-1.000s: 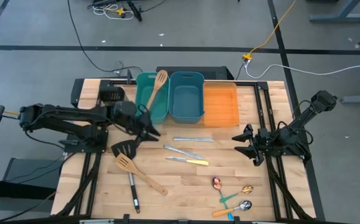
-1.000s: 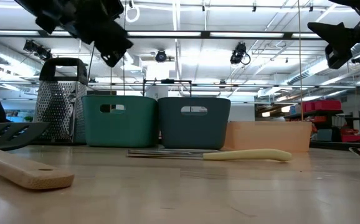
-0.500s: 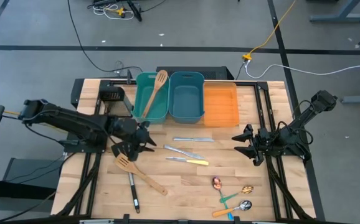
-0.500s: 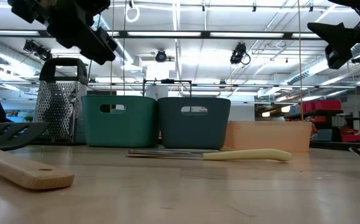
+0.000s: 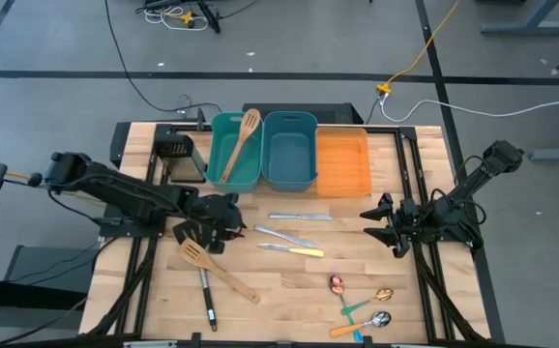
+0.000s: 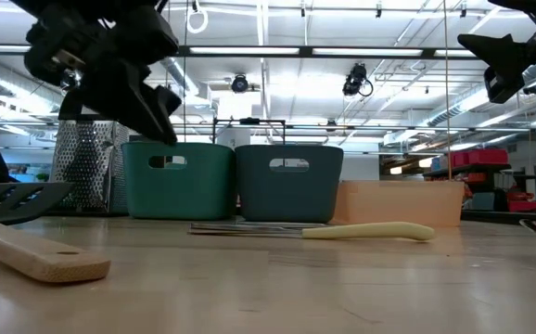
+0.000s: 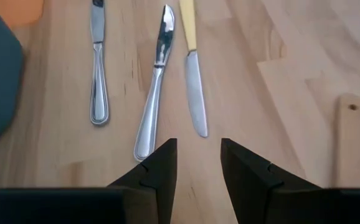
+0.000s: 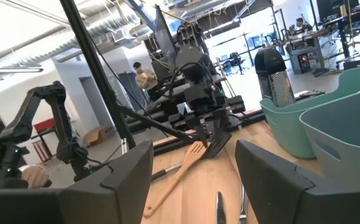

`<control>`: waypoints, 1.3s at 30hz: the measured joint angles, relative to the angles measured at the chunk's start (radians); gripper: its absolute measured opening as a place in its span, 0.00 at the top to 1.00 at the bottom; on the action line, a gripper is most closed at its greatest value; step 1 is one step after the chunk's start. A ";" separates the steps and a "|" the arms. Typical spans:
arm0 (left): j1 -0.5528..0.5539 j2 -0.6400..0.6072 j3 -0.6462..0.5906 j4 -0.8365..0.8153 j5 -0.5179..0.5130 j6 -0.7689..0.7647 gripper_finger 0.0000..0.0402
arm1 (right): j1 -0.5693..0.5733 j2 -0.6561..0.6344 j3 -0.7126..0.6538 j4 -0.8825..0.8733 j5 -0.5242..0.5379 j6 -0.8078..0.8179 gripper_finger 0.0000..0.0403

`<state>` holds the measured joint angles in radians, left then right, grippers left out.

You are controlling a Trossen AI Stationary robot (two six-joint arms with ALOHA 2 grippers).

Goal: Pick & Place Kitchen Items
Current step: Put the bottom silver knife into the blue bin

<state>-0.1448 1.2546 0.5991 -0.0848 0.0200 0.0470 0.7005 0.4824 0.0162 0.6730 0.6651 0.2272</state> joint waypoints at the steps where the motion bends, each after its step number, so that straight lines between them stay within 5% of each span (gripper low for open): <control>1: 0.000 0.015 0.000 0.016 -0.007 0.013 0.67 | 0.000 0.000 0.000 -0.001 0.000 0.000 0.40; 16: -0.024 0.192 -0.008 0.297 -0.077 0.063 0.70 | 0.000 0.003 0.000 -0.003 -0.001 0.000 0.40; 28: -0.010 0.213 -0.272 0.827 -0.100 -0.006 0.74 | 0.000 0.004 0.000 -0.002 0.000 -0.008 0.40; 39: -0.010 0.213 -0.294 0.834 -0.124 0.023 0.74 | 0.000 0.004 0.000 -0.002 0.000 -0.009 0.40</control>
<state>-0.1547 1.4677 0.3046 0.7490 -0.1043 0.0696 0.7002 0.4862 0.0162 0.6712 0.6655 0.2184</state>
